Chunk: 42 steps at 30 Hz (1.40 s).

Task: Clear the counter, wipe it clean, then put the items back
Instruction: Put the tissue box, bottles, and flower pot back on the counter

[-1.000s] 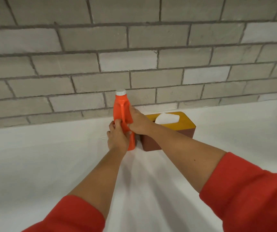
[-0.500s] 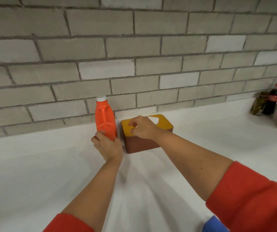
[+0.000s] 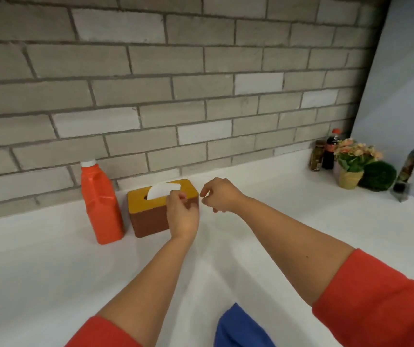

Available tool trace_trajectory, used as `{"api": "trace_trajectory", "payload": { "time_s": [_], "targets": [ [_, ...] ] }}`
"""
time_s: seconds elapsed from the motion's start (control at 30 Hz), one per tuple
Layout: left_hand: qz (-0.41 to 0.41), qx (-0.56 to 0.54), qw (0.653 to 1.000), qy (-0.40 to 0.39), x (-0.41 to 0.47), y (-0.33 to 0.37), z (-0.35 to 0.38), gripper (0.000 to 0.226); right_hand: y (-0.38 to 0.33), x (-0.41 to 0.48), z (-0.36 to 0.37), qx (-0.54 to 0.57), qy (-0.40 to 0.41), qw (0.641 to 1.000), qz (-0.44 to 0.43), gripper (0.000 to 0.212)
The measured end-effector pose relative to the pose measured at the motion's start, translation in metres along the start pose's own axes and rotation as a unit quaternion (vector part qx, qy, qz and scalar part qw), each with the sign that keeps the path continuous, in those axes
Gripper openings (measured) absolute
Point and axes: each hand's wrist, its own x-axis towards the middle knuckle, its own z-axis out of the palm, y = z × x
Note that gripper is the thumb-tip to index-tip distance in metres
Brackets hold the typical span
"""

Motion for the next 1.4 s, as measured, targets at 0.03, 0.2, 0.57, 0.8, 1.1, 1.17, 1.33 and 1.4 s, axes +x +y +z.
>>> {"api": "trace_trajectory", "payload": {
  "time_s": [0.03,0.2,0.57,0.8,1.1,1.17,1.33,1.4],
  "targets": [
    [0.001,0.0,1.0,-0.01,-0.009,0.008,0.012,0.021,0.013,-0.008,-0.009,-0.002,-0.001,1.0,0.004,0.024],
    [0.014,-0.018,0.998,-0.067,-0.061,0.055,0.078,0.022,0.084,-0.047,-0.056,-0.01,0.016,0.999,0.038,0.027],
    [0.043,-0.025,0.984,-0.17,-0.173,0.133,0.217,0.022,0.243,-0.132,-0.149,-0.043,0.045,0.991,0.116,0.027],
    [0.054,0.001,0.971,-0.233,-0.197,0.155,0.274,0.023,0.314,-0.144,-0.182,-0.049,0.069,0.984,0.158,0.028],
    [0.05,-0.003,0.95,-0.309,-0.164,0.16,0.345,0.015,0.395,-0.112,-0.215,-0.067,0.135,0.962,0.226,0.041],
    [0.052,-0.007,0.945,-0.323,-0.16,0.162,0.362,0.015,0.412,-0.106,-0.223,-0.06,0.156,0.955,0.247,0.045],
    [0.066,0.007,0.929,-0.364,-0.158,0.165,0.401,0.017,0.453,-0.092,-0.243,-0.024,0.2,0.937,0.284,0.062],
    [0.069,0.022,0.922,-0.38,-0.156,0.166,0.414,0.022,0.467,-0.082,-0.251,-0.013,0.204,0.935,0.288,0.065]
  ]
}}
